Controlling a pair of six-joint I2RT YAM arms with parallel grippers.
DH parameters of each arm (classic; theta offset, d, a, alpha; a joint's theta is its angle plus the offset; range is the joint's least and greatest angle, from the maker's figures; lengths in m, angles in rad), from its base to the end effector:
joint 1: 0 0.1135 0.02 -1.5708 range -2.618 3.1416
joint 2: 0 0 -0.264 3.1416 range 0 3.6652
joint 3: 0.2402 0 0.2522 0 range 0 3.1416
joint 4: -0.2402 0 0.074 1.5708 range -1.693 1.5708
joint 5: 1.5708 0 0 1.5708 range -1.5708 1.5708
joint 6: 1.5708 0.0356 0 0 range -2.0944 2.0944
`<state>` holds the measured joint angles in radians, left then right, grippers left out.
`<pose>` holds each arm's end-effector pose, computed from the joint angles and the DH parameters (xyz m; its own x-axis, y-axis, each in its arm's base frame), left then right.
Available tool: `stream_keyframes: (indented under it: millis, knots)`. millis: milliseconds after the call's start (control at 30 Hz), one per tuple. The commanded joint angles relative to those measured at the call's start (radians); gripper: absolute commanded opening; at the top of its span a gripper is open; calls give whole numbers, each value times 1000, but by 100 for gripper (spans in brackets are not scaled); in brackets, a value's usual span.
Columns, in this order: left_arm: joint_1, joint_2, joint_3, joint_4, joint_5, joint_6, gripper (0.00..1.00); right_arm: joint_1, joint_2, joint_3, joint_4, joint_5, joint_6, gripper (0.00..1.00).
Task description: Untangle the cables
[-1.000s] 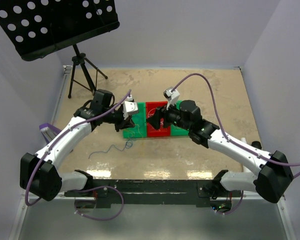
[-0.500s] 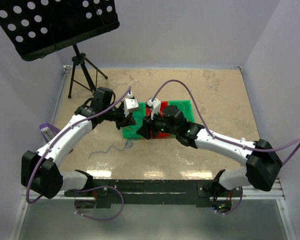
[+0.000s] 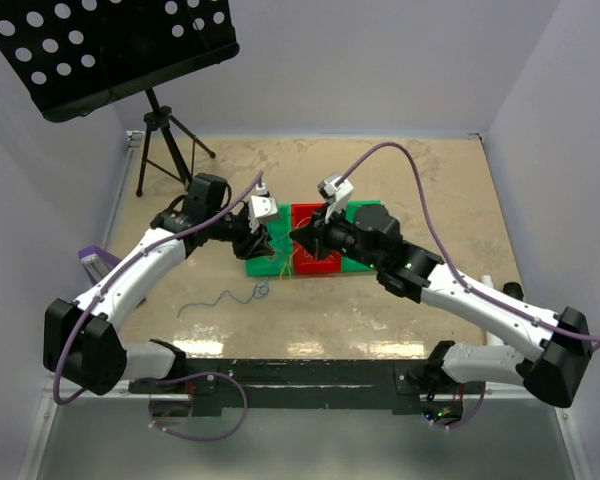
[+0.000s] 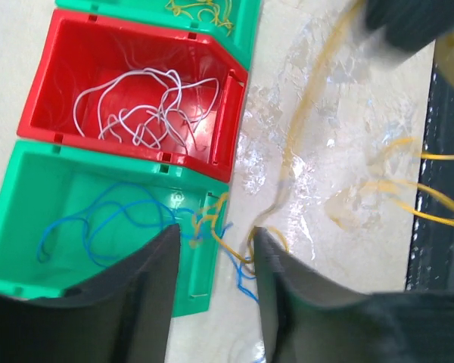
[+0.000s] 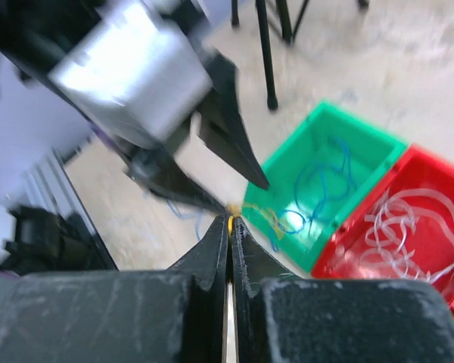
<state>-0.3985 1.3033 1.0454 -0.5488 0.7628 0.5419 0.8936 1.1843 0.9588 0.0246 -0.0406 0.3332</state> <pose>0.2406 -0.1280 0.2916 -0.1982 0.4880 -0.8501 0.9610 0.2674 -0.0705 0.1743 0.2191 0.3399 -0.3810 0.0477 -0.9233 -0.7185 0.6132 0.3282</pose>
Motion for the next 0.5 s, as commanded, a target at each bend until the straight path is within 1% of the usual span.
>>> stream_keyframes:
  millis: [0, 33, 167, 300, 367, 467]
  knots:
    - [9, -19, 8, 1, -14, -13, 54, -4, -60, 96, -12, 59, 3, 0]
    - [10, -32, 4, 1, -5, -4, 59, -4, -63, 100, -20, 62, 3, 0]
    - [10, -62, -33, -13, 7, 38, 59, -4, -86, 107, -23, 76, 0, 0]
    - [10, -49, -102, -25, 29, 73, 59, -4, -114, 142, -23, 61, 7, 0]
    - [10, -39, -139, 4, 73, 69, 59, -4, -118, 173, -23, 50, 10, 0]
    - [10, -47, -173, 78, 121, 24, 60, -4, -118, 221, -51, 44, 13, 0]
